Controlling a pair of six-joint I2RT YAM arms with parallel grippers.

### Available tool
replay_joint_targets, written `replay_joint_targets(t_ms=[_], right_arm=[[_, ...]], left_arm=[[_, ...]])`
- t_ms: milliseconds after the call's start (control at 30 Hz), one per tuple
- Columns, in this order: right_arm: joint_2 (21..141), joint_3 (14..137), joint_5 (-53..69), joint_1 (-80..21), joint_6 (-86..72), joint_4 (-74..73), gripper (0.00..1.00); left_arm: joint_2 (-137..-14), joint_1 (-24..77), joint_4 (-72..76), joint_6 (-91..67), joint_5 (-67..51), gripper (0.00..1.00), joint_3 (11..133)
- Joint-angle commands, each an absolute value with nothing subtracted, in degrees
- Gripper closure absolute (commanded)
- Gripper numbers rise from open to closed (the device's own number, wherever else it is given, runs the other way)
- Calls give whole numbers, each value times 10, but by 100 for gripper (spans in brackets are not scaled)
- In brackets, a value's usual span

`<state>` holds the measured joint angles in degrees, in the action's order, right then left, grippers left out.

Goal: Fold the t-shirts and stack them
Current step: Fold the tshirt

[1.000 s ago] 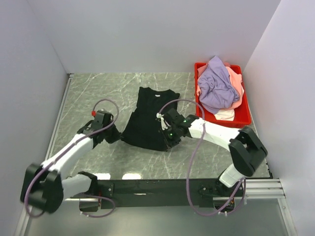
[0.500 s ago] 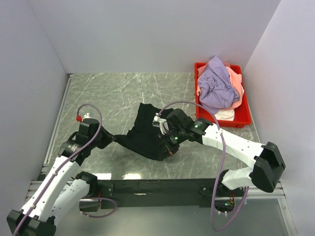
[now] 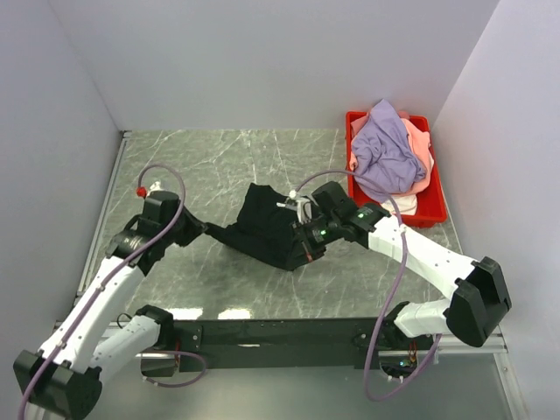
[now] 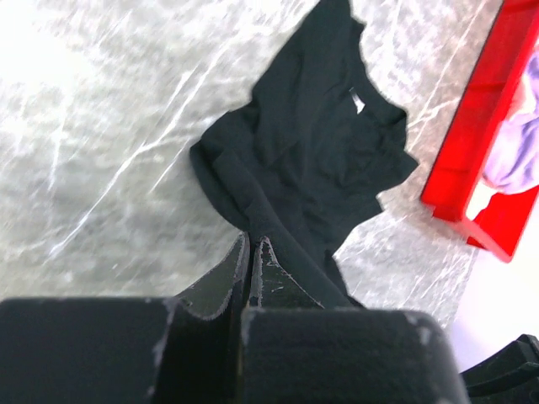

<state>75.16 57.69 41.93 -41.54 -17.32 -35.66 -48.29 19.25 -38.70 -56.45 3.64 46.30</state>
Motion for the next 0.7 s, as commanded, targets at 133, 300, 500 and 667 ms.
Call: replay_joint_targets(t_ms=[133, 300, 500, 667], right_arm=[[718, 574, 446, -332, -182, -372, 100], [727, 596, 429, -291, -173, -366, 100], [766, 631, 419, -256, -170, -349, 100], [820, 662, 398, -229, -165, -354, 100]], left_arm=[[-560, 187, -257, -538, 73, 99, 529], [-651, 187, -228, -526, 60, 99, 578], [-742, 185, -188, -515, 76, 99, 634], [-816, 185, -192, -512, 69, 99, 686]])
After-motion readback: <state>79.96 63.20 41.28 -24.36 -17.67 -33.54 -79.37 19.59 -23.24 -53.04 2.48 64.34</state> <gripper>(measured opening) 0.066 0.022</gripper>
